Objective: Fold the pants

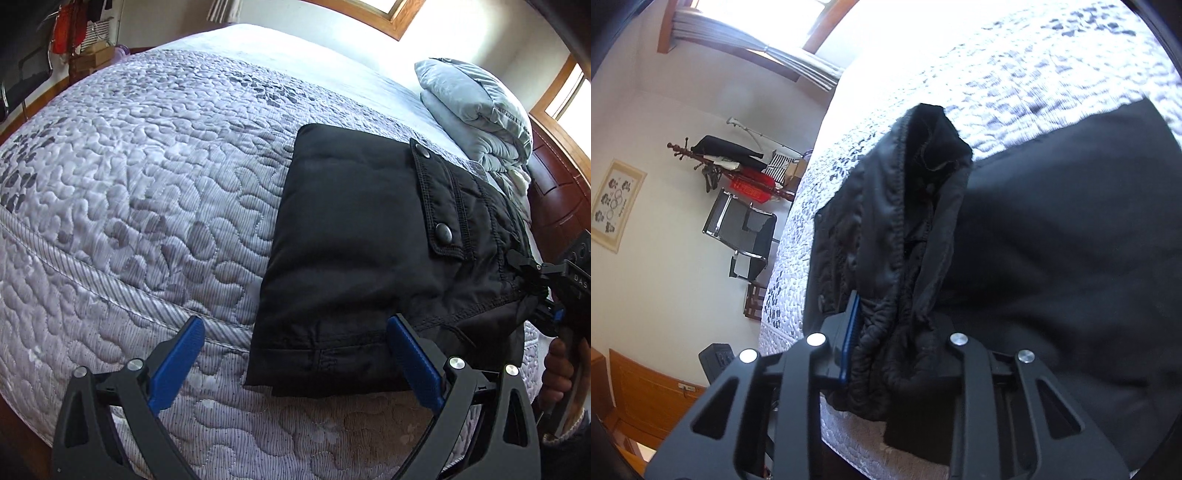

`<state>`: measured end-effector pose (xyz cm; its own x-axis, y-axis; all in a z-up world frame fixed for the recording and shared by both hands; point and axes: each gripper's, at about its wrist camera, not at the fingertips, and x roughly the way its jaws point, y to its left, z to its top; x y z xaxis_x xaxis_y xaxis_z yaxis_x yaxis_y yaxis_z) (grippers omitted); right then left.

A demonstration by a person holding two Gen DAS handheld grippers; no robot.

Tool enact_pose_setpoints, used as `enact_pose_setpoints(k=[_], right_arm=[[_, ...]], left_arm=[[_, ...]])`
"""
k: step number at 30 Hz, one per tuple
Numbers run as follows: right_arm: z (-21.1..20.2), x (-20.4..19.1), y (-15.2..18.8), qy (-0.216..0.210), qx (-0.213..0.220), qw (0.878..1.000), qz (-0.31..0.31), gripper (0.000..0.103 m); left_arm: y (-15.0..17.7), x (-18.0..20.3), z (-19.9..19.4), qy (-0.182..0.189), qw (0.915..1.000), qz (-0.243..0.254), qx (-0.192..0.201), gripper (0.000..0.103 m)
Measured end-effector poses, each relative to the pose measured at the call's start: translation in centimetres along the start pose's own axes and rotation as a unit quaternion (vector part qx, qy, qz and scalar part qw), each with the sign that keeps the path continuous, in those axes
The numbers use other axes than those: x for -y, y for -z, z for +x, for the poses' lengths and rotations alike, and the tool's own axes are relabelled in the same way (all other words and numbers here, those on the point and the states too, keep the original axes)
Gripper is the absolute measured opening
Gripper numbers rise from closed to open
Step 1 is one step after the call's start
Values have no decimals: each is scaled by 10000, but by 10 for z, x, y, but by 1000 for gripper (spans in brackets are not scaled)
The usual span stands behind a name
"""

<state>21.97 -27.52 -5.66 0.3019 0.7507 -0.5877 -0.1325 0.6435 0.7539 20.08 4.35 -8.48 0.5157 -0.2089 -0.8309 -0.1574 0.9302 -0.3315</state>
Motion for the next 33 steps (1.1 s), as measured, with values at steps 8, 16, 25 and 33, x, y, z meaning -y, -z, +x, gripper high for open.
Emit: enact_pose_setpoints(k=[8,16,25,33], right_arm=[[-19,-42,-7,-306,146,9991,-271,25],[-60,-79,-13,-462,464,9956,-668,25],[-109,-70,-14,-331,737,9946,-654,25],[-135,-24,-4,-45,758,9966,-318,25]], left_arm=[[-4,-9,-16,84,9996,-238,128,99],[-6,-2,-29,245,9991,-232,244,99],[-3,18,-31,373,9991,-44,199,99],[3,48,-28,459,9983,347,101,99]])
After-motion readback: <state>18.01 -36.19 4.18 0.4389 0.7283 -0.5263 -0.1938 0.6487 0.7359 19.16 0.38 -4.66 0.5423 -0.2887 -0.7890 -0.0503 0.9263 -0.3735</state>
